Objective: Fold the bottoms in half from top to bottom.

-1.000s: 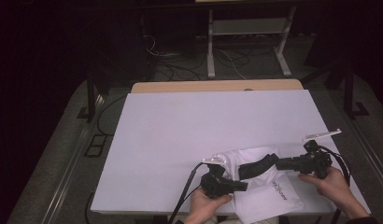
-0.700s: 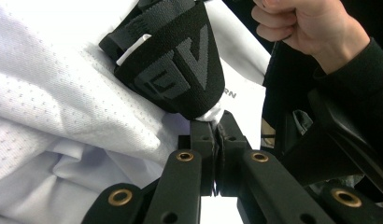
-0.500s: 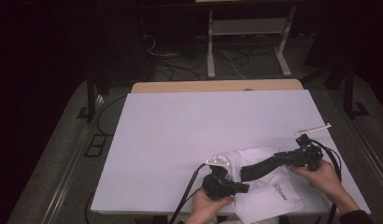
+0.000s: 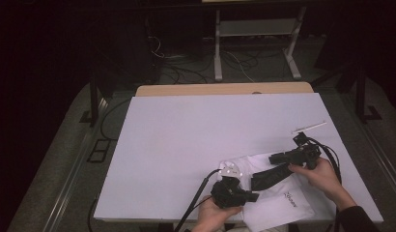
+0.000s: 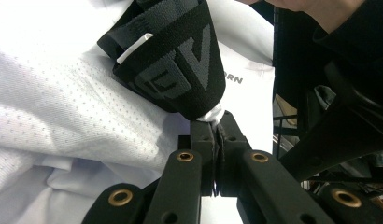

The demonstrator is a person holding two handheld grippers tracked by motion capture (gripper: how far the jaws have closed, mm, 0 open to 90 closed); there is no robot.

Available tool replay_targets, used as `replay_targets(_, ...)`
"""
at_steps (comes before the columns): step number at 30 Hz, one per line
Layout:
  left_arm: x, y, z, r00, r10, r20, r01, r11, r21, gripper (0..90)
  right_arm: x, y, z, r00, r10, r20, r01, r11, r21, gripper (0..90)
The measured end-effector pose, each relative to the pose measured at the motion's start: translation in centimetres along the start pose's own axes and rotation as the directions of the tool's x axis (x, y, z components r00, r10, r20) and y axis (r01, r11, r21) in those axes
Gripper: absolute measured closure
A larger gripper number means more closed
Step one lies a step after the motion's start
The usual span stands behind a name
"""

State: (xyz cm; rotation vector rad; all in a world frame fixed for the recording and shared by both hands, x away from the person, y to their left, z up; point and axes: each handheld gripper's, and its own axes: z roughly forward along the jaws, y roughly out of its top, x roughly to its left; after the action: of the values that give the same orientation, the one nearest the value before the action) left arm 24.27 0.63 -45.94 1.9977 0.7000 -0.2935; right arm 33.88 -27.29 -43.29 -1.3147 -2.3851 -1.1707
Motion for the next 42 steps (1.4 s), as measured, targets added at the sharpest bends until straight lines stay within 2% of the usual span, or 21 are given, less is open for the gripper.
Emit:
replay_targets(2,-0.1,0.0,0.0,0.9997,0.023,-0.009,-0.023,0.9997,0.005,86.9,0.4,0.3,0.6,0.9999,-0.01,0.005,0.01,1.0,0.028,79.4)
replay_targets(6,-0.3,0.0,0.0,0.9974,0.068,-0.023,-0.068,0.9976,0.012,86.9,0.7,0.8,1.7,0.9999,-0.017,-0.003,0.017,0.997,0.073,82.7)
replay_targets(9,-0.3,0.0,0.1,0.996,0.086,-0.026,-0.085,0.9963,0.014,86.9,0.8,0.8,2.6,0.9993,-0.013,-0.035,0.017,0.991,0.135,82.7)
replay_targets(14,-0.3,0.0,0.1,0.9941,0.104,-0.03,-0.103,0.9945,0.02,86.9,0.8,0.7,3.1,0.9949,0.004,-0.1,0.015,0.982,0.187,83.3)
replay_targets(18,-0.3,0.0,0.1,0.9938,0.108,-0.029,-0.107,0.994,0.024,86.9,0.7,0.6,2.9,0.9919,0.01,-0.127,0.016,0.98,0.197,85.2)
replay_targets(25,0.0,0.0,0.1,0.9958,0.087,-0.03,-0.086,0.9956,0.037,84.6,1.1,0.5,1.6,0.9842,0.014,-0.177,0.017,0.985,0.17,86.6)
replay_targets(32,-0.4,-0.1,0.1,0.988,0.143,-0.057,-0.14,0.9881,0.064,82.4,2.1,0.1,0.9,0.9784,0.009,-0.206,0.029,0.984,0.178,87.0)
replay_targets(34,-0.5,-0.1,0.1,0.9879,0.145,-0.055,-0.141,0.9876,0.07,80.3,2.3,-0.2,0.8,0.9776,0.01,-0.21,0.028,0.984,0.176,87.0)
replay_targets(38,-0.3,0.0,0.0,0.9937,0.109,-0.024,-0.107,0.9916,0.073,68.6,2.7,-0.6,0.3,0.9775,0.015,-0.21,0.022,0.985,0.173,87.0)
replay_targets(40,-0.2,0.0,-0.1,0.9937,0.112,-0.011,-0.111,0.9912,0.073,61.5,2.8,-0.9,0.1,0.9768,0.017,-0.213,0.019,0.986,0.163,87.0)
replay_targets(42,-0.3,0.0,-0.3,0.9935,0.109,-0.036,-0.106,0.9923,0.063,54.8,2.9,-1.3,-0.1,0.9755,0.015,-0.22,0.019,0.988,0.155,87.0)
